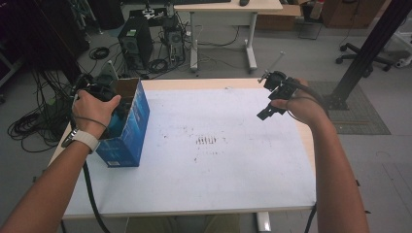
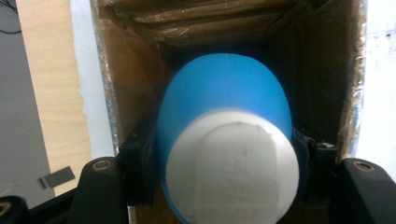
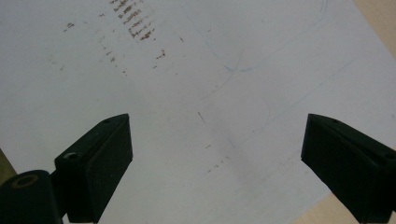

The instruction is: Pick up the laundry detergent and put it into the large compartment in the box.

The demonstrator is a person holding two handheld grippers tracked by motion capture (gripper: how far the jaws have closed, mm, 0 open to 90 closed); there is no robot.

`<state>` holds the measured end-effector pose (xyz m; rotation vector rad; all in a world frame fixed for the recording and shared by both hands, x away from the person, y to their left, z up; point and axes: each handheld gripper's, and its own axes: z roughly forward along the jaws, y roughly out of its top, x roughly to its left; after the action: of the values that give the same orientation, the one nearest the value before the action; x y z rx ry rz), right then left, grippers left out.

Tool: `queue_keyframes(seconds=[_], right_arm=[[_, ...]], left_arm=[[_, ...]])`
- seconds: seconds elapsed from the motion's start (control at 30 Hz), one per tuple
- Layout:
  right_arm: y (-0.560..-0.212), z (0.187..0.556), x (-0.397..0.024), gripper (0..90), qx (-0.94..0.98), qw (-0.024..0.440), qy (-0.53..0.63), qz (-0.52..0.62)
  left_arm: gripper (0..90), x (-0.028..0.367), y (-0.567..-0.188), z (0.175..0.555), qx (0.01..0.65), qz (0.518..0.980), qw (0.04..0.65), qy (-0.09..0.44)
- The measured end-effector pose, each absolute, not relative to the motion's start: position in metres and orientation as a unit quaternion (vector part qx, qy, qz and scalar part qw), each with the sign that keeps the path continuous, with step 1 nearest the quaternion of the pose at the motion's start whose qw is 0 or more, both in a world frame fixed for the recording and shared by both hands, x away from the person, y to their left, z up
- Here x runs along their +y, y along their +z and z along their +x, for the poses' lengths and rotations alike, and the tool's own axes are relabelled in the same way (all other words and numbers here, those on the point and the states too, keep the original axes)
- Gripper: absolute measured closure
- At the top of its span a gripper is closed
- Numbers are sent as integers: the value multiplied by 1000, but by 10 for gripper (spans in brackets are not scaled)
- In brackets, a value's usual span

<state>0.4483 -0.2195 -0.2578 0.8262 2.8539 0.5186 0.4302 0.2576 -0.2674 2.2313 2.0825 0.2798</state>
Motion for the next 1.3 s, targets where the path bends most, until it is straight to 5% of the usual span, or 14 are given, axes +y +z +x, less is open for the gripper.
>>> queue_keyframes(seconds=[1.3], right_arm=[[-261, 447, -217, 87, 946, 58, 168, 272]], left_arm=[[351, 264, -278, 430, 664, 741, 33, 98]])
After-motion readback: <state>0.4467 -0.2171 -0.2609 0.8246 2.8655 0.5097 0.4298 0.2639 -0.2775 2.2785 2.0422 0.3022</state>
